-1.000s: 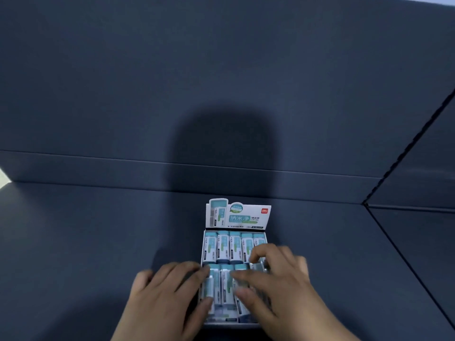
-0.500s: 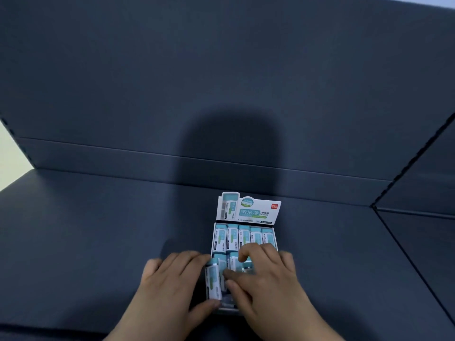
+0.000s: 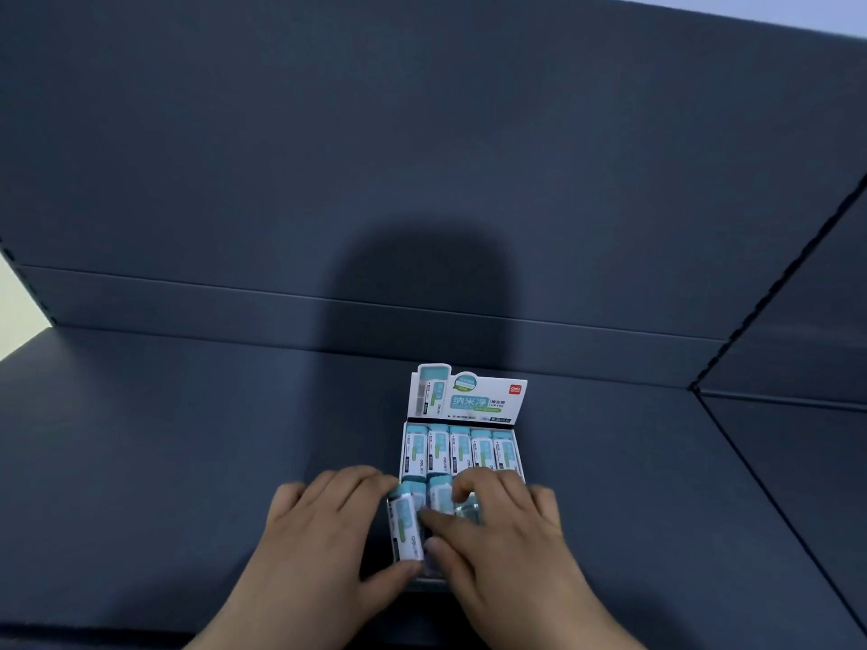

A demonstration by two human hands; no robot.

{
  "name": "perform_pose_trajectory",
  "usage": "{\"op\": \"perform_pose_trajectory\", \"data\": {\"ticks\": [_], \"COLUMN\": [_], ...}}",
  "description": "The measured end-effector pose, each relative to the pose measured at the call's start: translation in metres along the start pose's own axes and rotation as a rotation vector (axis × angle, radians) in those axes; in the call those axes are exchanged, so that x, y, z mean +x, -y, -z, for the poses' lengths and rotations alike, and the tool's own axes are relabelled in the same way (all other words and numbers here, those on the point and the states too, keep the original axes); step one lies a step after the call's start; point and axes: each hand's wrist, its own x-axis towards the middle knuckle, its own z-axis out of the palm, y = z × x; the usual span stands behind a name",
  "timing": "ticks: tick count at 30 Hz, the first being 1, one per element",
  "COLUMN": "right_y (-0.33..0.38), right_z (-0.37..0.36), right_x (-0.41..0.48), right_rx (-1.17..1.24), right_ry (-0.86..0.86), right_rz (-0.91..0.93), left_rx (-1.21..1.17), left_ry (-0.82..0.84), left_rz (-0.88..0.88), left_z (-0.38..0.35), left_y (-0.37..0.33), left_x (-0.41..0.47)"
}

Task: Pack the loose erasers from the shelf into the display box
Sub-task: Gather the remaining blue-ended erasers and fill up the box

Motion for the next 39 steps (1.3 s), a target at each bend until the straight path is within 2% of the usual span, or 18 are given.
{"op": "perform_pose_trajectory", "data": {"ticks": [4,12,15,24,29,35,39], "right_y": [0.0,-0.006,-0.017,-0.015,-0.021,-0.018,-0.007], "right_z": [0.0,0.006,0.013,0.02,0.012,0.009,0.016], "right_x": [-0.005,-0.011,-0.016,-0.001,-0.003,0.003,0.005], "right_rx": [-0.005,0.054,0.072,0.043,0.146,0.088,-0.074], "right_ry": [-0.011,0.02,0.067,0.14,0.226,0.271,0.239], "right_rz": [-0.065,-0.072,-0.14,-0.134,-0.152,-0.203,-0.159], "left_rx": [0.017,0.015,0.022,0.039,0.041,0.054,0.069], "left_ry": [-0.007,-0.006,0.029,0.012,-0.004,0.009,0.09], "left_rz": [-0.016,-0.05,-0.055,-0.085,-0.091,-0.094,-0.076], "left_z": [-0.002,-0.004,-0.004,-0.005,-0.006,-0.008,-0.005], "left_y": [0.002,0.002,0.002,0.001,0.001,0.001,0.001], "left_x": [-0.005,-0.008,-0.009,-0.012,-0.013,-0.013,-0.012]}}
